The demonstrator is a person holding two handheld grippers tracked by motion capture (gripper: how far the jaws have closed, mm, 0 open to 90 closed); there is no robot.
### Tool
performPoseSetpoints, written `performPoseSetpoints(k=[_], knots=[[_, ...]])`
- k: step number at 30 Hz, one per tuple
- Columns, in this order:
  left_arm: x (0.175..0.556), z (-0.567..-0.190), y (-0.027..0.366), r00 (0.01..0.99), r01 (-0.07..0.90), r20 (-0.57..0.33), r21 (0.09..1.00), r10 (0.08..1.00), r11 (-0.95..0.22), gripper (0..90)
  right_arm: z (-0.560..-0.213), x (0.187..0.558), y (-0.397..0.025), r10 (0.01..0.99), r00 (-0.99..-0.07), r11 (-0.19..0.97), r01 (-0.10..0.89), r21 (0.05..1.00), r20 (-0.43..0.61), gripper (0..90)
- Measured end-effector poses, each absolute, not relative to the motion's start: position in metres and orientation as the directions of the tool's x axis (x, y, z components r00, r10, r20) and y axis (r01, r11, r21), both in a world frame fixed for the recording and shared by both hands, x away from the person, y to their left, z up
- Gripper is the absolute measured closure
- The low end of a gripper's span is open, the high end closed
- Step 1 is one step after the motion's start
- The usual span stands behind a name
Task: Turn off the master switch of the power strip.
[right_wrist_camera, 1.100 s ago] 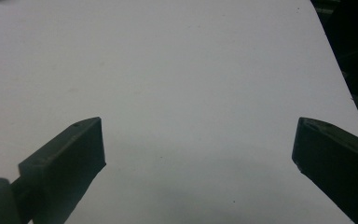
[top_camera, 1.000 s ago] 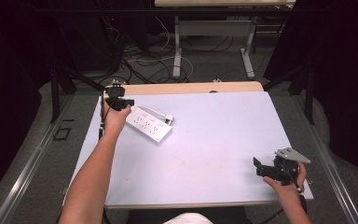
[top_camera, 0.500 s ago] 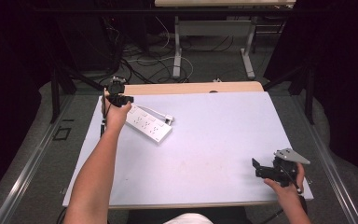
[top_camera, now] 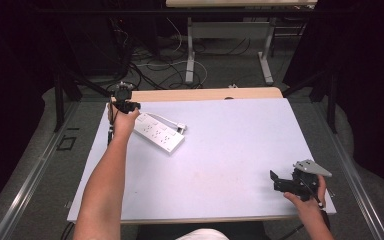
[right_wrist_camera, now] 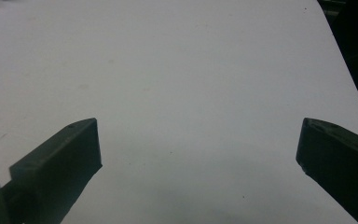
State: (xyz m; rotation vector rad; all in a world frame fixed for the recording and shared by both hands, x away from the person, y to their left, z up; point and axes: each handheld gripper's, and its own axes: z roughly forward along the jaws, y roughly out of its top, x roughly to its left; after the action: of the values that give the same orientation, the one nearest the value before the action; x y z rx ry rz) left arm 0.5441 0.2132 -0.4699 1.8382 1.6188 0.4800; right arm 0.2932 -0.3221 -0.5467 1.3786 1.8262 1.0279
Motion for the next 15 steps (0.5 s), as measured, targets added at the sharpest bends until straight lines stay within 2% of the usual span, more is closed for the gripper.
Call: performPoseSetpoints(k=[15], knots=[[0.557,-0.492,0.211,0.162,0.779,-0.132,0.626,0.978,-0.045,90.0,-0.548,0.292,-0.321,0.96,-0.278,0.157,0.479,0.863,-0.02,0.0]])
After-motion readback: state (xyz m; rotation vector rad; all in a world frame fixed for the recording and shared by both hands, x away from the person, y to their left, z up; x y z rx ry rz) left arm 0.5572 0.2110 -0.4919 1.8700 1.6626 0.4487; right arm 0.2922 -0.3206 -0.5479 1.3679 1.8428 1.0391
